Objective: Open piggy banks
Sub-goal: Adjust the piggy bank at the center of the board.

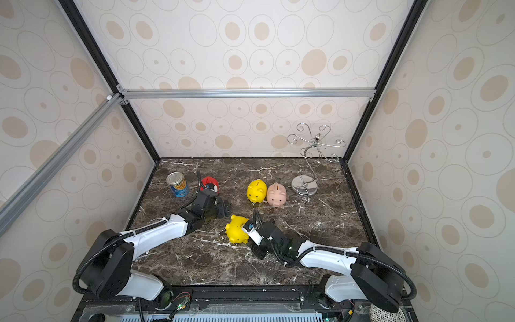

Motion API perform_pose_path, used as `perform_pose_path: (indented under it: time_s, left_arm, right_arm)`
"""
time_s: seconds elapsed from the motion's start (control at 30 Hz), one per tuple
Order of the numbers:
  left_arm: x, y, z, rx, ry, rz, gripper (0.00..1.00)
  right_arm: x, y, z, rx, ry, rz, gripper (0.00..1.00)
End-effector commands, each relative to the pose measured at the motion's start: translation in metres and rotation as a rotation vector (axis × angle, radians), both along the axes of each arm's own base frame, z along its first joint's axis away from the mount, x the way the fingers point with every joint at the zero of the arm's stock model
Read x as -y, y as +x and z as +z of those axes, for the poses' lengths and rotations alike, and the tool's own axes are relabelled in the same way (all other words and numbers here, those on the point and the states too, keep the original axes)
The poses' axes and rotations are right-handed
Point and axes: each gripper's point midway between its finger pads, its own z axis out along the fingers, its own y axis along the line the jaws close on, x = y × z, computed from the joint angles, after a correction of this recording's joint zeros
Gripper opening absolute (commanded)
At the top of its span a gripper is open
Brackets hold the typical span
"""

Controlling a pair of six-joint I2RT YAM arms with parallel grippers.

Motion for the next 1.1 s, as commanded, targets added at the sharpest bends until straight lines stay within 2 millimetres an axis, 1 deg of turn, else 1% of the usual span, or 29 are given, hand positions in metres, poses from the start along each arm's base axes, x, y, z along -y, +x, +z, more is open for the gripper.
perform_pose_path:
  time_s: [0.0, 0.2, 0.37, 0.6, 0.87, 1.0, 1.07]
  left_arm:
    - [0.005, 0.004, 0.001, -0.001, 0.024, -0.015, 0.9]
    - [0.007, 0.005, -0.007, -0.007, 0.038, -0.018, 0.9]
    - [0.006, 0.006, -0.017, -0.019, 0.061, -0.019, 0.89]
    - [-0.005, 0.0, -0.026, -0.022, 0.091, 0.004, 0.89]
    - [-0.016, -0.013, -0.035, -0.033, 0.097, 0.025, 0.88]
    - [-0.02, -0.017, -0.036, -0.034, 0.097, 0.033, 0.87]
    - [-0.022, -0.02, -0.037, -0.035, 0.096, 0.035, 0.87]
  right_arm:
    - [-0.005, 0.003, -0.006, -0.009, -0.001, 0.001, 0.39]
    - [-0.014, 0.013, -0.021, -0.014, -0.013, -0.018, 0.38]
    - [-0.021, 0.015, -0.035, -0.04, -0.033, -0.006, 0.38]
    - [-0.028, 0.021, -0.039, -0.037, -0.046, -0.005, 0.38]
    - [-0.035, 0.026, -0.05, -0.035, -0.068, 0.011, 0.38]
    - [-0.038, 0.028, -0.05, -0.032, -0.059, 0.01, 0.38]
    - [-0.04, 0.028, -0.051, -0.034, -0.055, 0.014, 0.36]
